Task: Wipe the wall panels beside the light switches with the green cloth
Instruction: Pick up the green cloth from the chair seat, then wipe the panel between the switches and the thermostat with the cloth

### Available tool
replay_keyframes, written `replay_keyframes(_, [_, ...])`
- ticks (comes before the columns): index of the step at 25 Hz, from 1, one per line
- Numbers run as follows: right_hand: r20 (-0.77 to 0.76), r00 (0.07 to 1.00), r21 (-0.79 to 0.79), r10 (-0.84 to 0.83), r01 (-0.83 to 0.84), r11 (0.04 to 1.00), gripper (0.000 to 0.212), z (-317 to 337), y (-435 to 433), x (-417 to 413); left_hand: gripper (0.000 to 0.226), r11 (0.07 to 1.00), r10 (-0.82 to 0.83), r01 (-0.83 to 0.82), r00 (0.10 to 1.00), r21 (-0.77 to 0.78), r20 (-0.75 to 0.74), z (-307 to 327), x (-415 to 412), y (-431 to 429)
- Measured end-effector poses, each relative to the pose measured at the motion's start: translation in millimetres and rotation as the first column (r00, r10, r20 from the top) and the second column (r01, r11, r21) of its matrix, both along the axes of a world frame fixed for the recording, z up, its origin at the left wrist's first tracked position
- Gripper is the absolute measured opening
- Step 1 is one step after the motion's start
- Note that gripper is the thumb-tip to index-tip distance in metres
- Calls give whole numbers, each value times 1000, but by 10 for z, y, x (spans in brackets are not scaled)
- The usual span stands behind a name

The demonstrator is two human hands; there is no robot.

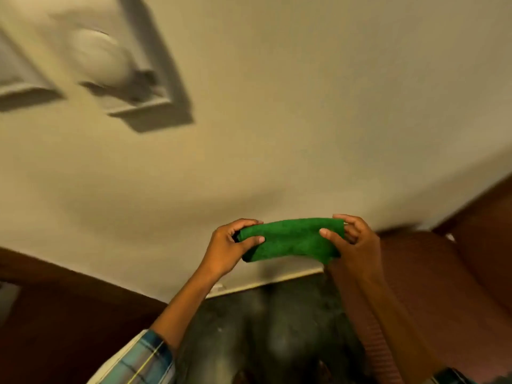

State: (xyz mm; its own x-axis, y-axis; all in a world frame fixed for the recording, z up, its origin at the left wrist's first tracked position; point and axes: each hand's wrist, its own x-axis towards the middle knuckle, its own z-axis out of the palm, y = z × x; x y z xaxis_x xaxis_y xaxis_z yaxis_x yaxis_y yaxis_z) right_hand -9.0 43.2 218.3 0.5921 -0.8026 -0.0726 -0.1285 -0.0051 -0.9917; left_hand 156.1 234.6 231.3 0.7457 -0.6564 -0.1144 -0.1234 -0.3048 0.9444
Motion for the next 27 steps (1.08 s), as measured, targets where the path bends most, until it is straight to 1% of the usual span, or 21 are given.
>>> replay_keyframes(2, [118, 989, -62, 84, -77, 995, 37, 490, 327, 410, 30, 990, 103, -99, 994, -97, 35, 417, 200, 475])
replay_keyframes(3, [151, 981, -120, 120, -102, 988, 38, 690, 474, 555, 30, 981, 151, -142, 987, -132, 55, 577, 263, 655])
replay_keyframes(5, [216, 954, -259, 207, -148, 954, 39, 1101, 832, 858, 30, 949, 270, -235, 950, -211, 154, 938, 410, 1078])
replay_keyframes(7, [259, 932, -378, 253, -143, 915, 38, 1444, 1119, 1066, 29, 917, 372, -299, 880, -266, 295, 1229, 524, 1387])
replay_keyframes(9, [301, 913, -472, 276, -109, 875, 37, 1742, 1394, 1249, 29, 886, 450, -330, 784, -327, 428, 1468, 623, 1682])
replay_keyframes(11, [331, 898, -579, 290, -49, 814, 38, 1998, 1638, 1398, 27, 856, 508, -351, 704, -378, 496, 1613, 718, 1912])
replay_keyframes(12, [335, 894, -642, 297, -15, 767, 40, 2112, 1737, 1473, 27, 844, 528, -361, 688, -396, 498, 1674, 771, 1979])
replay_keyframes(13, [333, 896, -713, 294, 36, 700, 39, 2187, 1810, 1525, 28, 835, 541, -372, 694, -406, 476, 1681, 793, 2009])
replay_keyframes(14, [347, 892, -802, 290, 122, 585, 37, 2333, 1946, 1659, 28, 821, 557, -377, 694, -429, 456, 1747, 865, 2102])
replay_keyframes(15, [355, 890, -872, 287, 206, 444, 33, 2438, 2017, 1775, 29, 821, 553, -377, 710, -428, 435, 1768, 911, 2121])
replay_keyframes(17, [374, 887, -923, 271, 327, 202, 31, 2637, 2131, 2023, 25, 841, 519, -374, 760, -390, 391, 1787, 1000, 2074])
replay_keyframes(18, [374, 891, -927, 257, 355, 118, 33, 2714, 2174, 2152, 22, 848, 508, -374, 775, -376, 375, 1775, 1034, 2064])
replay_keyframes(19, [364, 904, -931, 225, 360, 60, 34, 2763, 2195, 2263, 20, 852, 501, -379, 790, -361, 354, 1749, 1064, 2038])
replay_keyframes(21, [372, 925, -926, 75, 375, -33, 33, 2735, 2208, 2405, 16, 854, 495, -383, 806, -353, 324, 1680, 1095, 1979])
replay_keyframes(23, [451, 892, -889, -39, 444, -115, 25, 2650, 2215, 2476, 14, 855, 486, -368, 816, -366, 313, 1614, 1115, 1959])
replay_keyframes(25, [480, 876, -870, -53, 467, -162, 19, 2577, 2242, 2530, 14, 850, 491, -371, 815, -375, 307, 1577, 1160, 1941])
replay_keyframes(27, [425, 903, -898, -65, 412, -152, 26, 2471, 2294, 2575, 15, 845, 497, -381, 818, -375, 290, 1542, 1181, 1925])
